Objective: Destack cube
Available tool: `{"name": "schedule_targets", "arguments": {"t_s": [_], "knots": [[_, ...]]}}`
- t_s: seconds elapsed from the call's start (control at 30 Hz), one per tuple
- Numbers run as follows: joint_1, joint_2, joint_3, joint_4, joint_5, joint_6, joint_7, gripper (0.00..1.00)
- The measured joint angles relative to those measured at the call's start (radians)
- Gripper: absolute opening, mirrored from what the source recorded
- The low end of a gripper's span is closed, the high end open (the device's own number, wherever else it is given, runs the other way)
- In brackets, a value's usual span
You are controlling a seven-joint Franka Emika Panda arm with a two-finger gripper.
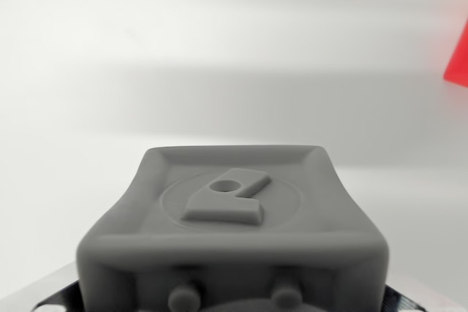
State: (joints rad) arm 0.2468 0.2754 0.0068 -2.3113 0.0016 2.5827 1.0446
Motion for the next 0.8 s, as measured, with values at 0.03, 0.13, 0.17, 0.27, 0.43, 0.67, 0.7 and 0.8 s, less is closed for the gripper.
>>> {"name": "schedule_targets", "arguments": {"t_s": [0.03,0.13,0.17,0.27,0.43,0.67,0.7,0.8], "knots": [[0.004,0.0,0.001,-0.001,0.0,0.001,0.001,0.0],[0.012,0.0,0.002,-0.003,-0.001,0.003,0.003,0.0],[0.016,0.0,0.002,-0.004,-0.001,0.004,0.003,0.0],[0.026,0.0,0.003,-0.006,-0.002,0.007,0.006,0.0],[0.043,0.0,0.005,-0.008,-0.003,0.009,0.009,0.0],[0.065,0.0,0.009,-0.011,-0.005,0.012,0.014,0.0],[0.068,0.0,0.009,-0.011,-0.005,0.012,0.014,0.0],[0.078,0.001,0.011,-0.011,-0.006,0.014,0.016,0.0]]}}
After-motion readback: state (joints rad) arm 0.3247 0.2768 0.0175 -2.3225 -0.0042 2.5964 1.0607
